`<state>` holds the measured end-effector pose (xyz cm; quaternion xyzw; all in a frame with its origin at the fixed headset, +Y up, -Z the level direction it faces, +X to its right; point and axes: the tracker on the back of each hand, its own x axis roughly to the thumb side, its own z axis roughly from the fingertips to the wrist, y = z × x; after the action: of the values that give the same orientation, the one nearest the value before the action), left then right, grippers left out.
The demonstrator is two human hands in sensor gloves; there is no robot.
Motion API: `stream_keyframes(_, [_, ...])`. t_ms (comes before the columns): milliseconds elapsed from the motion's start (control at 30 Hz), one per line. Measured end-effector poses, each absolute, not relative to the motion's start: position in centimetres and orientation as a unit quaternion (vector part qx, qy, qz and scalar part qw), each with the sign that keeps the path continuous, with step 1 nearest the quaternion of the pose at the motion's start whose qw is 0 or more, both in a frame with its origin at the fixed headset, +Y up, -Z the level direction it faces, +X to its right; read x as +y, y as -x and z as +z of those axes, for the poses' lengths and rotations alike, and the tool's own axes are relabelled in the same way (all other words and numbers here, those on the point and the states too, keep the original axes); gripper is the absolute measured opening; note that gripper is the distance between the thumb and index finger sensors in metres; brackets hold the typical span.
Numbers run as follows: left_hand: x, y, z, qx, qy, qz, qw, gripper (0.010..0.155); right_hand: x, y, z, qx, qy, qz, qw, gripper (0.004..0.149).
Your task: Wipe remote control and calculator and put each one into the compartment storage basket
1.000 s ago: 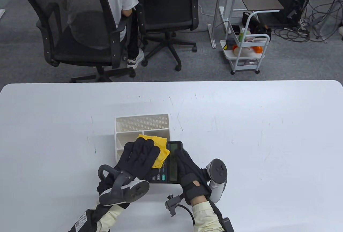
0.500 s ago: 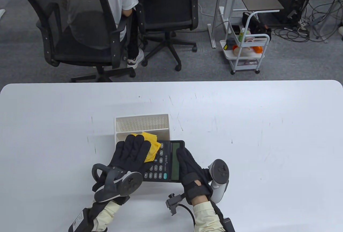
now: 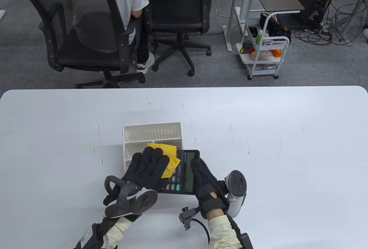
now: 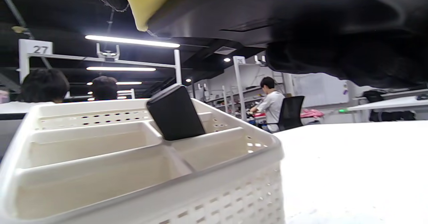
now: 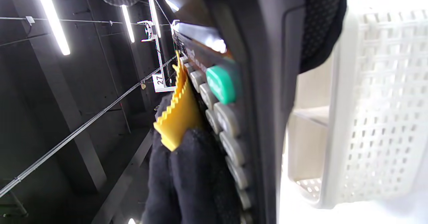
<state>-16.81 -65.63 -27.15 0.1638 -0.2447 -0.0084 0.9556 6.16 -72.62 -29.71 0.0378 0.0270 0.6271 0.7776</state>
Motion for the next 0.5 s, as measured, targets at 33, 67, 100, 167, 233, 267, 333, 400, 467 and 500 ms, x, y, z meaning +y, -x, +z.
stream_keyframes(33, [-65.5,17.2,-27.2,-0.232,-0.162,-0.001,0.959,0.061,-72.7,-6.2,-29.7,0.025,-0.033,0.618,0.785,0.069])
stream_keyframes(67, [-65.3,17.4,-27.3,-0.223,-0.158,0.008,0.962,0.061,-72.7,-6.3,-29.7,0.023,-0.029,0.611,0.791,0.070])
stream_keyframes(100, [-65.2,17.6,-27.3,-0.219,-0.155,0.015,0.963,0.061,-72.7,-6.4,-29.7,0.019,-0.027,0.608,0.793,0.070])
stream_keyframes(167, [-65.2,17.7,-27.4,-0.216,-0.153,0.022,0.964,0.061,-72.6,-6.8,-29.6,0.005,-0.019,0.605,0.796,0.069])
stream_keyframes(233, [-65.4,17.4,-27.3,-0.226,-0.153,0.018,0.962,0.061,-72.6,-7.3,-29.6,-0.006,-0.009,0.603,0.798,0.069])
stream_keyframes(267, [-65.5,17.1,-27.2,-0.238,-0.156,0.014,0.959,0.061,-72.7,-7.6,-29.6,-0.010,-0.002,0.597,0.802,0.070])
stream_keyframes(333, [-65.6,16.4,-27.0,-0.256,-0.158,0.001,0.954,0.061,-73.0,-8.2,-29.6,-0.020,0.021,0.572,0.820,0.070])
stream_keyframes(400, [-65.7,15.9,-26.9,-0.261,-0.154,-0.009,0.953,0.061,-73.3,-8.6,-29.6,-0.026,0.031,0.559,0.828,0.070])
stream_keyframes(467, [-66.0,15.2,-26.6,-0.272,-0.151,-0.026,0.950,0.061,-73.4,-9.0,-29.6,-0.035,0.040,0.556,0.829,0.070])
stream_keyframes(500, [-66.1,14.9,-26.5,-0.279,-0.157,-0.036,0.947,0.061,-73.4,-9.1,-29.6,-0.041,0.044,0.556,0.829,0.070])
